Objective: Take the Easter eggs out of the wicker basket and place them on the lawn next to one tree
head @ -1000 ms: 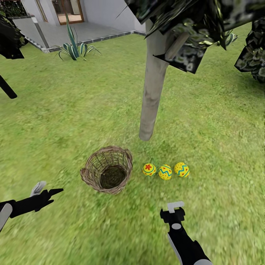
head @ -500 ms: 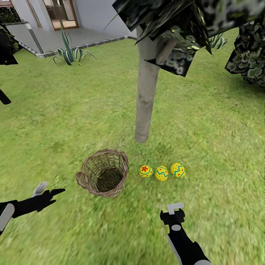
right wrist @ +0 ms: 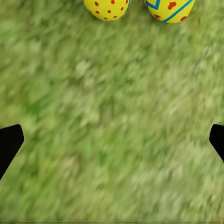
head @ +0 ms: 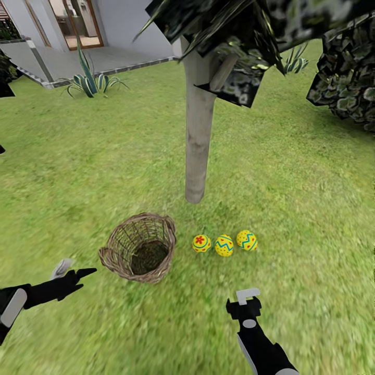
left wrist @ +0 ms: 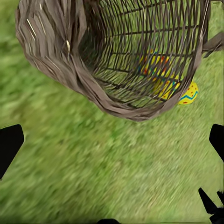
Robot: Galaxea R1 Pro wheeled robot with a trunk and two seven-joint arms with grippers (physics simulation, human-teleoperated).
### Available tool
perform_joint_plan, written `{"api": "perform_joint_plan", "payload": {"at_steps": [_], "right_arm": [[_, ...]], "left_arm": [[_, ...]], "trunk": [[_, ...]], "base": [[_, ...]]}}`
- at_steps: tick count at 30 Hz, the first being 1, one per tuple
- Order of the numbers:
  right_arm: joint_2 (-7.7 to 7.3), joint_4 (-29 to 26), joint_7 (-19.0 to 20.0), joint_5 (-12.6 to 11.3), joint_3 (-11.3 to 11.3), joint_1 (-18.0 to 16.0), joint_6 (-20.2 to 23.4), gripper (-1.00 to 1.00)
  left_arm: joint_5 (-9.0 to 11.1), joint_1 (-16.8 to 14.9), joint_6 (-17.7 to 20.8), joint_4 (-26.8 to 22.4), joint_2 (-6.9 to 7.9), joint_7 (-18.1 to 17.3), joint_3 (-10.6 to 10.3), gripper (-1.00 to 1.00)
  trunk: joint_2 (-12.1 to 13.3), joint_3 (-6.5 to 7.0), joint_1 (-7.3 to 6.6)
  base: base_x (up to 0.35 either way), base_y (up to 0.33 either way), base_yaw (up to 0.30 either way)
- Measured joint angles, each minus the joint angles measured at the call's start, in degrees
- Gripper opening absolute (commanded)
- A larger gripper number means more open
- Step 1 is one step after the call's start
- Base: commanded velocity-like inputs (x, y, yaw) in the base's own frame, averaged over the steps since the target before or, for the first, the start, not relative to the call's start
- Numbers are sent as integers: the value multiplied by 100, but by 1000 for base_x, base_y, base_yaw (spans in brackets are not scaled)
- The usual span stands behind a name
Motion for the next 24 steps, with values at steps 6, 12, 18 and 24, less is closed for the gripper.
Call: {"api": "perform_joint_plan", "payload": {"at_steps": [6, 12, 18, 24], "right_arm": [[7, 255, 0, 15, 0, 1, -239, 100], [6, 589, 2, 40, 0, 2, -885, 100], [-15, 871, 2, 32, 0, 2, -989, 100], [-28, 1121, 6, -2, 0, 2, -1017, 100]], "left_arm": [[-15, 8, -514, 398, -136, 233, -71, 100], [-6, 7, -688, 562, -115, 276, -165, 100], [-13, 8, -699, 688, -128, 277, -187, 100], [-569, 8, -719, 991, -141, 264, -398, 100]], "trunk": [[-241, -52, 132], [-403, -69, 220], [-403, -14, 220], [-403, 42, 220]], "base": [[0, 0, -102], [0, 0, -102], [0, 0, -102], [0, 0, -102]]}}
